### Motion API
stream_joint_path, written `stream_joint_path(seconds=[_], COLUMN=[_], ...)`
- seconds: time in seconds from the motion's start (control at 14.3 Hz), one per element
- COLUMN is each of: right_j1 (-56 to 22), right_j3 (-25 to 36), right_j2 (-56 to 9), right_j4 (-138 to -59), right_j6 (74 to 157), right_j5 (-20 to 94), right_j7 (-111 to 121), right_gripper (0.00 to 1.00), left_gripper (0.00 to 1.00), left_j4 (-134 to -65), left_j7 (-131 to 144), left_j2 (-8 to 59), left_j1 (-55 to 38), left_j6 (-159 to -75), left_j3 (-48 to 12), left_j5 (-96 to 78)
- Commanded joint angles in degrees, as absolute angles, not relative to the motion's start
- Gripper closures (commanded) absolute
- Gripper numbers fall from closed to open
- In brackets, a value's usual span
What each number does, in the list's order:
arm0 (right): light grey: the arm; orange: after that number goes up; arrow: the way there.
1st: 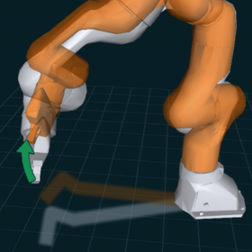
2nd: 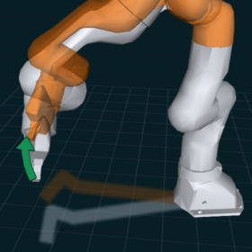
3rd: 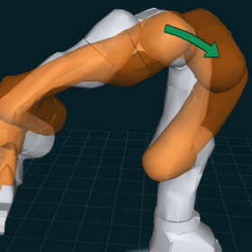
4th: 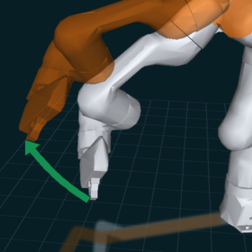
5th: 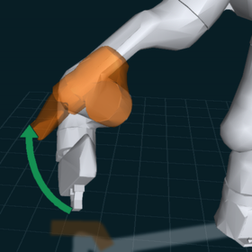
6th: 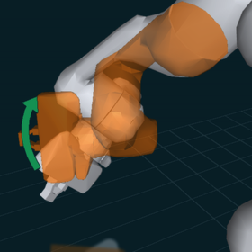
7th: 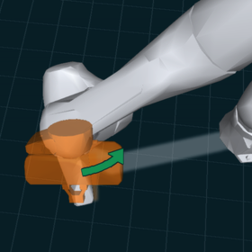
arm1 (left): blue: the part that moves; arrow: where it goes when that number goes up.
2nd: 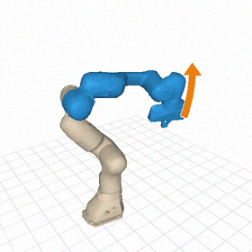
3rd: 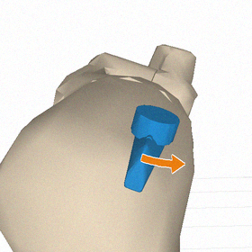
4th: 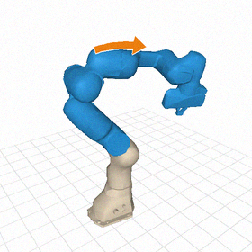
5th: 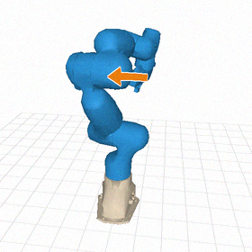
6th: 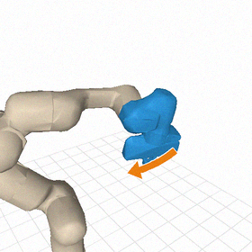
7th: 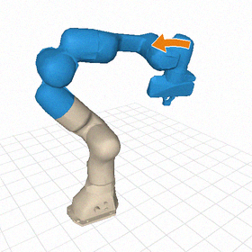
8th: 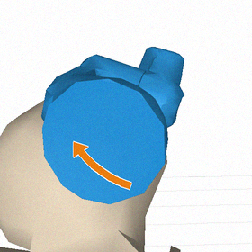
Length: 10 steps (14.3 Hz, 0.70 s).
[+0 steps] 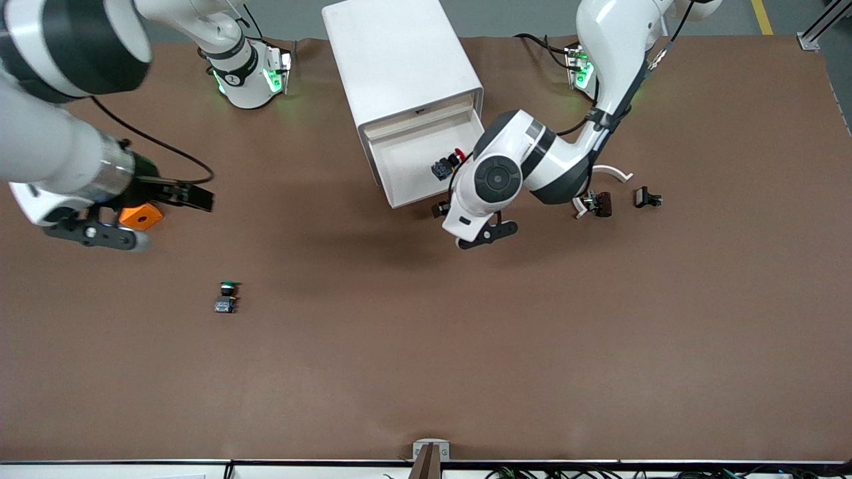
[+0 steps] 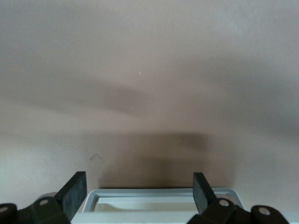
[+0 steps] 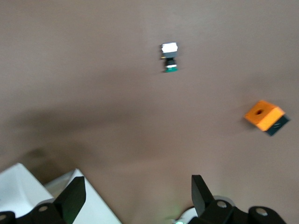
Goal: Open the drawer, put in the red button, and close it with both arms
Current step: 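Push the drawer shut with the left gripper while the right arm retracts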
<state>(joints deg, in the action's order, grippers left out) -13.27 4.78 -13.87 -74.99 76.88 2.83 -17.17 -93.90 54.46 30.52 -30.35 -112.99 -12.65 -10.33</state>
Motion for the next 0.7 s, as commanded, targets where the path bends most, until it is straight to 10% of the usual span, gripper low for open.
stream_joint_path(seconds=[0.0, 0.63], right_j1=[-8.02, 2.55], right_j3=[3.6, 3.52], right_j2=[-10.12, -8.79], right_j4=[-77.43, -76.38], right_j6=[75.15, 73.83], right_j5=[1.05, -2.29], right_j7=[-8.47, 5.46], right_gripper=[0.0, 0.0], left_gripper=[0.0, 0.0], left_j4=[-96.42, -98.26], left_j7=[56.77, 60.82], left_j2=[28.21, 27.69], left_j1=[-32.16, -36.03], left_j6=[-114.08, -113.99], left_j3=[-12.39, -13.18], left_j5=[-9.05, -9.05])
